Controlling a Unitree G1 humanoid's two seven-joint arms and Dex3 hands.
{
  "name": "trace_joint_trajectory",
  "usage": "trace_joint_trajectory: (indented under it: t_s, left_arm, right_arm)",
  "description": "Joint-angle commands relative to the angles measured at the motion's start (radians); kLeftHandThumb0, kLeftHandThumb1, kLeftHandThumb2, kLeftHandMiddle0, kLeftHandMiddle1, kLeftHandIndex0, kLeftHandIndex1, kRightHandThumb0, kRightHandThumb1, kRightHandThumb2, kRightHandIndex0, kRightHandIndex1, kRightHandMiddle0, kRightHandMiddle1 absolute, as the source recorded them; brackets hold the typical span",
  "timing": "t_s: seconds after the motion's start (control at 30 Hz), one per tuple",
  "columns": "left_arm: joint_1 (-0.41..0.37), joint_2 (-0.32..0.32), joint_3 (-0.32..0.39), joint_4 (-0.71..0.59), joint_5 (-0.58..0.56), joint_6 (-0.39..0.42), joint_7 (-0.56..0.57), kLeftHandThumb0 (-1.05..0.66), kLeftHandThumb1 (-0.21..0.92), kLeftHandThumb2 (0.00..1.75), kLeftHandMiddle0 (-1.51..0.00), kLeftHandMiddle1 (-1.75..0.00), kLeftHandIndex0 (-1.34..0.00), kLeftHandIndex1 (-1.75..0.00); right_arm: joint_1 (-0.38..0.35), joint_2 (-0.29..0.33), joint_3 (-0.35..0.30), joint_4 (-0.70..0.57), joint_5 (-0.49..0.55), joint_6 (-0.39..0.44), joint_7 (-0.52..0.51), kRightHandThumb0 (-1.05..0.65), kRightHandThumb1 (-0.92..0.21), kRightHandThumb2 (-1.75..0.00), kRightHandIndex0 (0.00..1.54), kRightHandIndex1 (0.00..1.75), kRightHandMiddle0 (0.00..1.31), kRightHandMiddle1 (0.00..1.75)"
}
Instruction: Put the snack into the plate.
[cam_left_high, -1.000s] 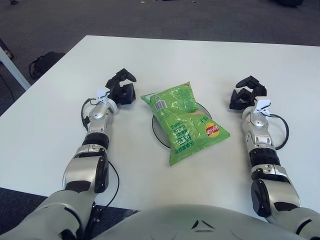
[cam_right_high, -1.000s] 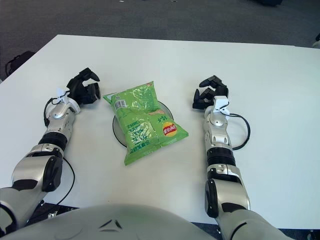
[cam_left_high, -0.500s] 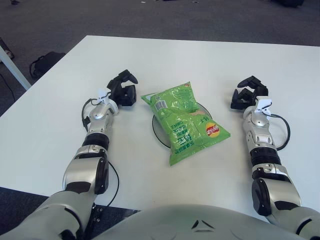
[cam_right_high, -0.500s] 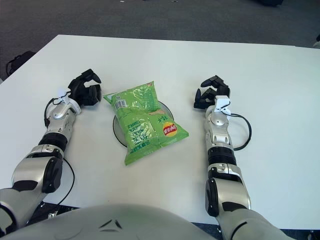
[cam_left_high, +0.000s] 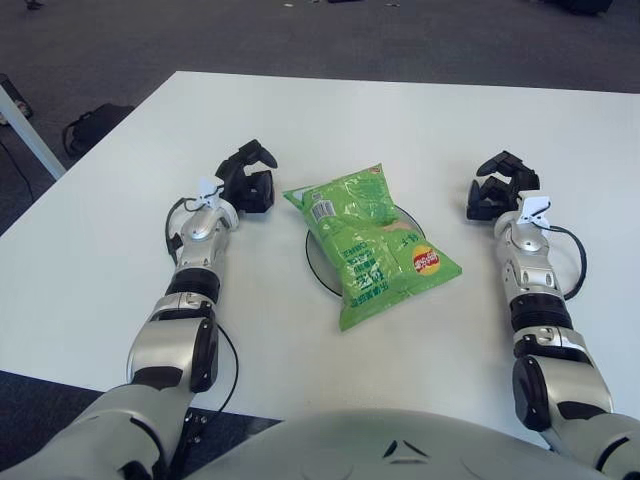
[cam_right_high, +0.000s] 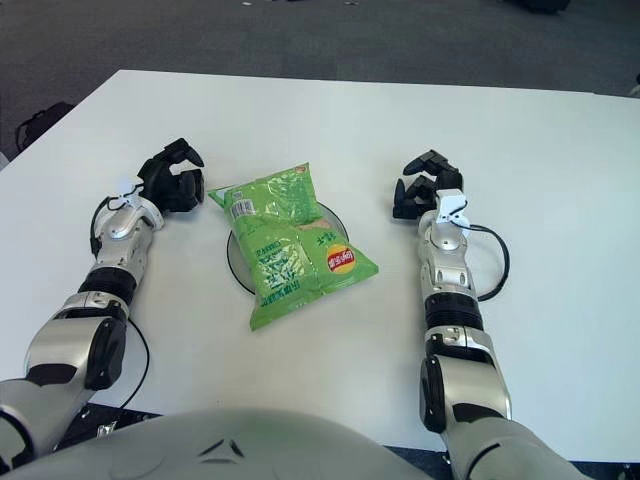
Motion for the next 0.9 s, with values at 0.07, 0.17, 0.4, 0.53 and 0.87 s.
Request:
trace_joint_trajectory:
  t_s: [0.07,0.17,0.4,0.53,0.87]
  left_arm:
    - [0.103,-0.038,-0.005,0.038,0.024,-0.009,0.073,-0.46,0.38,1.23,-1.10,-1.75,-0.56,-1.75]
    - [0.104,-0.041,-0.008,0.037,0.033,-0.016,0.110,-0.46,0.39,1.22,-1.12,-1.75,-0.55,-1.75]
    - [0.106,-0.033,-0.024,0.034,0.064,-0.024,0.168,-0.46,0.38,1.23,-1.15,-1.75,-0.56,-1.75]
    - [0.108,-0.031,-0.025,0.032,0.066,-0.023,0.171,-0.45,0.40,1.21,-1.13,-1.75,-0.54,-1.75]
    - [0.108,-0.032,-0.019,0.038,0.054,-0.035,0.162,-0.45,0.40,1.21,-1.13,-1.75,-0.55,-1.75]
  right_arm:
    - [0.051,-0.012,0.018,0.046,-0.006,0.097,0.052,-0.01,0.12,-1.75,0.93,1.75,0.81,1.56]
    - [0.053,-0.019,0.025,0.045,-0.008,0.108,0.076,-0.24,-0.08,-1.55,1.09,1.75,0.72,1.65]
    - [0.059,-0.042,0.052,0.040,-0.020,0.125,0.131,-0.46,-0.31,-1.32,1.26,1.75,0.61,1.74]
    - [0.060,-0.048,0.061,0.039,-0.023,0.129,0.140,-0.47,-0.33,-1.29,1.27,1.75,0.60,1.74]
    - [0.064,-0.061,0.085,0.020,-0.031,0.164,0.149,-0.47,-0.35,-1.27,1.24,1.75,0.58,1.75]
